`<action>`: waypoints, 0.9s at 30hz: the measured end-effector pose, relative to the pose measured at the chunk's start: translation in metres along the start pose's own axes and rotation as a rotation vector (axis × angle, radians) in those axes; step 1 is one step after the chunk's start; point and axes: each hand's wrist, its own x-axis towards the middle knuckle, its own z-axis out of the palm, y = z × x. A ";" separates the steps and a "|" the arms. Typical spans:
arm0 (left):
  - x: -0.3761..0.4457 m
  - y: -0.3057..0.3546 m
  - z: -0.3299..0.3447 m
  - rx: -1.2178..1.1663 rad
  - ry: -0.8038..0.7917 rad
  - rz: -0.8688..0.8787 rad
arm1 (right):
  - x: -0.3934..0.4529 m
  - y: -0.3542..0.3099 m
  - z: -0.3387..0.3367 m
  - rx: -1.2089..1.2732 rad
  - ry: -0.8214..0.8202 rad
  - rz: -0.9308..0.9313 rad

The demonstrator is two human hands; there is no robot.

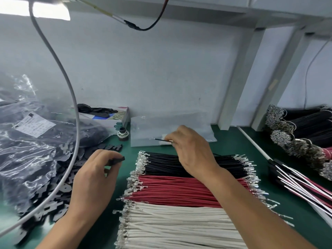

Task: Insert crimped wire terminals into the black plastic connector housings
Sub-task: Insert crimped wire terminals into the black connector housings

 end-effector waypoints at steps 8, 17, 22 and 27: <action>-0.001 0.011 -0.004 -0.280 -0.015 -0.057 | -0.037 -0.018 -0.028 0.035 0.147 -0.068; -0.008 0.026 -0.004 -0.634 -0.215 -0.103 | -0.069 -0.033 -0.017 0.232 0.256 -0.009; -0.011 0.029 -0.003 -0.670 -0.253 -0.132 | -0.069 -0.036 -0.015 0.286 0.173 -0.031; -0.011 0.029 -0.004 -0.716 -0.287 -0.217 | -0.069 -0.033 -0.017 0.374 0.129 -0.019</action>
